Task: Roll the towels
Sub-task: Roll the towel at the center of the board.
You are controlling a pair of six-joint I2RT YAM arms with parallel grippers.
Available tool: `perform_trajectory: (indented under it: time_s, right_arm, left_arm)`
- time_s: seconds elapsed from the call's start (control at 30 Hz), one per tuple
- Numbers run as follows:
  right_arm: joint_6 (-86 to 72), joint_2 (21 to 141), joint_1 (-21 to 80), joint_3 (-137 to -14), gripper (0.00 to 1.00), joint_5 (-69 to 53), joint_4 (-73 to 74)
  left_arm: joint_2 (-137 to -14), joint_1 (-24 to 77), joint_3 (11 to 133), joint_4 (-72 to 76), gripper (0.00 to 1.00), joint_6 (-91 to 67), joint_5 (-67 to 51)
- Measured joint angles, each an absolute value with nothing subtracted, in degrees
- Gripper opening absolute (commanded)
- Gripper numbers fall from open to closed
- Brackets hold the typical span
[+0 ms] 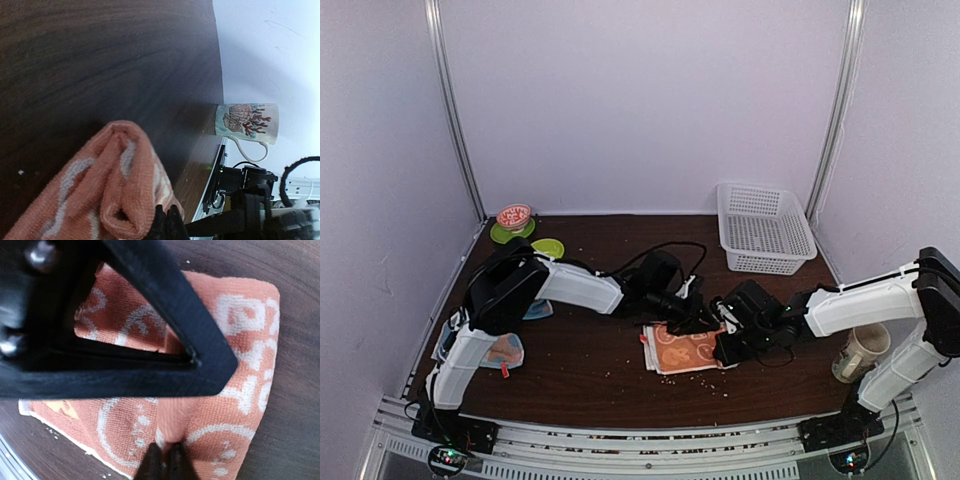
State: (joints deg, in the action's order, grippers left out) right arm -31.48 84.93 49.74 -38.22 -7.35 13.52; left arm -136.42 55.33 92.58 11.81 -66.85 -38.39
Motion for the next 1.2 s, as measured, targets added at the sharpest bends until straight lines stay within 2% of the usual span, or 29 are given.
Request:
perform_trajectory:
  time_s: [0.1,0.17,0.53,0.83,0.93,1.13,1.2]
  right_arm:
    - [-31.2,83.9,49.7,-38.2,0.25,-8.0,14.3]
    - [-31.2,82.6,49.7,-38.2,0.26,-8.1,15.4]
    - [-31.8,75.8,49.1,-37.2,0.14,-8.2,18.2]
    - [-33.0,78.2,49.1,-33.4,0.12,-10.5,17.7]
    - [-33.0,77.9,49.1,-33.4,0.18,-10.4,18.2]
    - [-34.7,69.6,44.6,-33.3,0.48,-10.9,18.9]
    - [-36.3,67.7,42.2,-32.8,0.54,-11.9,17.0]
  left_arm:
    - [-137.4,55.2,92.6,10.8,0.00,-67.0,-38.1]
    - [-137.8,55.1,92.6,10.0,0.00,-67.1,-37.9]
    - [-137.8,55.0,92.7,9.0,0.00,-67.1,-37.7]
    - [-137.8,55.0,92.7,8.9,0.00,-67.0,-37.7]
    - [-137.8,55.0,92.7,8.9,0.00,-66.9,-37.7]
    - [-137.8,55.0,92.7,8.9,0.00,-66.5,-37.5]
    - [-137.8,55.0,92.7,8.9,0.00,-66.5,-37.5]
